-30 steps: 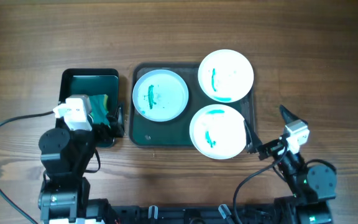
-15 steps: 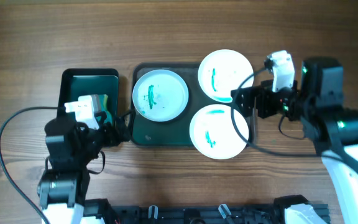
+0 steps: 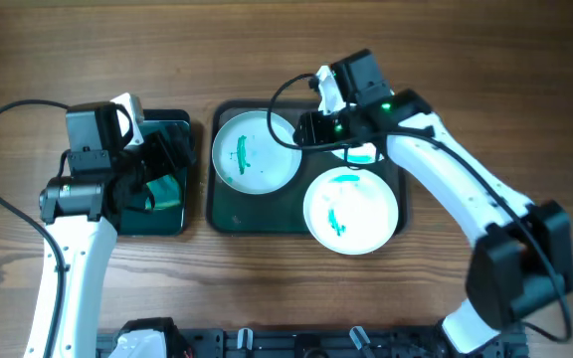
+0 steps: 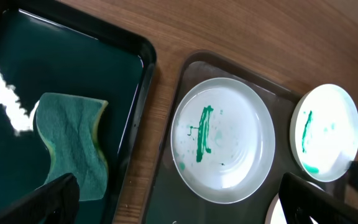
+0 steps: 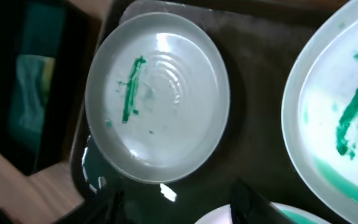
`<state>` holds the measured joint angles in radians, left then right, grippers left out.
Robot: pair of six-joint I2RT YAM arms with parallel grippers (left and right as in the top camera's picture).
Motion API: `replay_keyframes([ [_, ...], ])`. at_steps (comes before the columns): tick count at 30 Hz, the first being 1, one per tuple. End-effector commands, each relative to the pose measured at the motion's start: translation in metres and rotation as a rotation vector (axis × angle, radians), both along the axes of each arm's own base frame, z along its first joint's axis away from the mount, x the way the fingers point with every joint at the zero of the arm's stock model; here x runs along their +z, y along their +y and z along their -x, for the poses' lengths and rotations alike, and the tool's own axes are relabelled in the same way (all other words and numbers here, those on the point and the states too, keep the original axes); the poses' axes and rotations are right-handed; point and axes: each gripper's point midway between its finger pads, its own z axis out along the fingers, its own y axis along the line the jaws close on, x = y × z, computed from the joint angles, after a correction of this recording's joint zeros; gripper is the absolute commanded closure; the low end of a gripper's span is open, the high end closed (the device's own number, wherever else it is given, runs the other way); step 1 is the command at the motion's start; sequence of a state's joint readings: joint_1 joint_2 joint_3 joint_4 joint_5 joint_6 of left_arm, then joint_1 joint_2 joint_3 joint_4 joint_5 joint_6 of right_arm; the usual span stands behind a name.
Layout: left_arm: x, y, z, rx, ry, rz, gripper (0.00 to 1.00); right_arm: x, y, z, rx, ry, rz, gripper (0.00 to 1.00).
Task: Clean dirty plates on tray and stack at the side
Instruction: 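Grasp the green sponge with the left gripper, top-left plate rim with right, then hold the plate with the right gripper and scrub it with the left-held sponge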
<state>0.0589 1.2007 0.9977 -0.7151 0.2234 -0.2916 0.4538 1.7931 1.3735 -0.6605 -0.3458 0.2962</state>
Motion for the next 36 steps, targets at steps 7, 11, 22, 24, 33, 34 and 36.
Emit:
replay_keyframes([
  [7,-0.025,0.032,0.003,0.116,0.109,-0.154,0.06,-0.108,0.008,-0.018,-0.123,0.179,0.065,0.65],
  [11,-0.042,0.040,0.001,0.135,0.168,-0.189,0.11,-0.116,0.016,-0.023,-0.144,0.175,0.047,0.78],
  [22,-0.094,0.077,-0.019,0.270,0.272,-0.349,0.18,-0.133,0.016,-0.019,-0.180,0.181,0.110,0.96],
  [24,-0.113,0.078,-0.021,0.293,0.313,-0.343,0.33,-0.134,0.014,-0.020,-0.205,0.182,0.120,0.96],
  [33,-0.168,0.055,-0.013,0.298,0.456,-0.354,0.61,-0.135,0.016,-0.018,-0.198,0.172,0.136,0.96],
  [34,-0.170,0.056,-0.011,0.296,0.464,-0.356,0.62,-0.135,0.016,-0.017,-0.194,0.172,0.138,0.96],
  [36,-0.171,0.055,-0.009,0.293,0.475,-0.357,0.69,-0.135,0.016,-0.017,-0.194,0.172,0.138,0.96],
])
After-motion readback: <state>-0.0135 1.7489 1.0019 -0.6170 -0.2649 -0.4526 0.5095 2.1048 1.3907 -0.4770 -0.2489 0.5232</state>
